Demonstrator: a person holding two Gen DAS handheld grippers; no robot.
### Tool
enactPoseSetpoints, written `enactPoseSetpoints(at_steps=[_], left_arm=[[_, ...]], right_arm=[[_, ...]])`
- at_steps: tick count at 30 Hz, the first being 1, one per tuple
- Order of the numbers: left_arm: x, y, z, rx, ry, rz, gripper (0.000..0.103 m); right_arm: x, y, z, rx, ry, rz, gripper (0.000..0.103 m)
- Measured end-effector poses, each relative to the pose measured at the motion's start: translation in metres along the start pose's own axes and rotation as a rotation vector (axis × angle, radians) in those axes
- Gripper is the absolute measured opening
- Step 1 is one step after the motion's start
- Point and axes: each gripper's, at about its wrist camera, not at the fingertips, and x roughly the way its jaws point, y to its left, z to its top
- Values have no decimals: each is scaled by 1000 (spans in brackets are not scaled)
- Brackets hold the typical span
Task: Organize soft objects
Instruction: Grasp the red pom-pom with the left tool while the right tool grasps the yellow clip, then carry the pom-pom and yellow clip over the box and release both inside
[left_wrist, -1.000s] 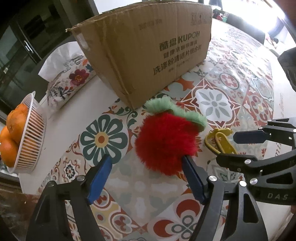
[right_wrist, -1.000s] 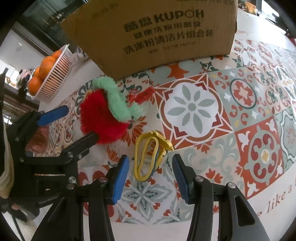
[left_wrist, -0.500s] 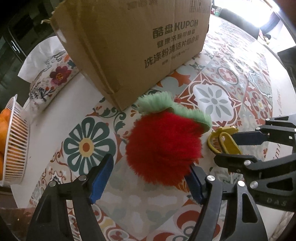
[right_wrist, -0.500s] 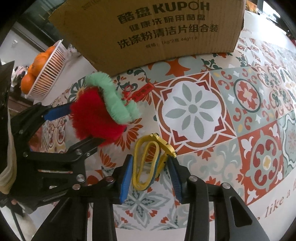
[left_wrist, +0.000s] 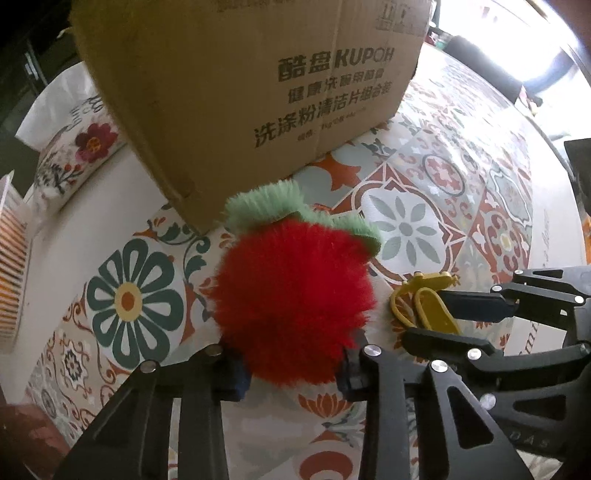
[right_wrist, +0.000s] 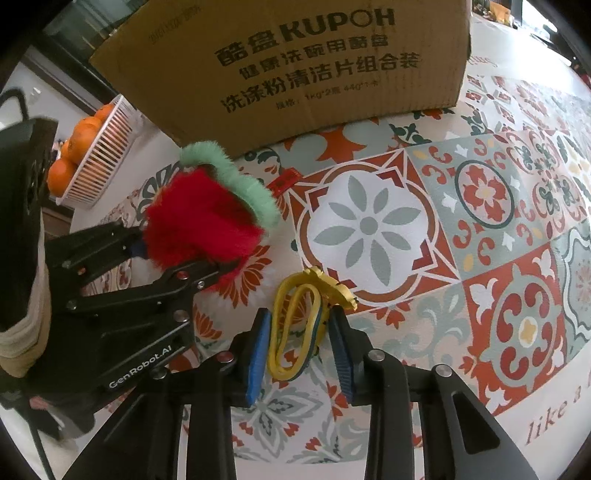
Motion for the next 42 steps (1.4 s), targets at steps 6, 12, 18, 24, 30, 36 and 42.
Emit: enactPoseSetpoints(at_steps=[6,12,18,24,30,36,42], left_arm=[[-20,-2,-22,-114,-50,42,33],[-35,-9,-47,-195,-74,88,33],[-54,-16,-66,-261,-106,104,33],[-74,-27,-62,-296,-151,121,33],[-95,-38,-56,-327,-201,136,33],[-115,-48,-46,-369,-257,151,33],[-136,-60,-36,-412,-304,167,33]], right_arm=[[-9,-9,-4,13,-21,30,29],[-13,-9,-5,-1,-39,56,29],[-25,-11,-12,-15,-58,86,29],[-47,-17,-19,-20,-87,120,29],[-80,-25,-21,-41,-140,138,29],[-116,-34,-19,-69,-198,165,29],[-144,-32,-14,-97,-243,191,29]])
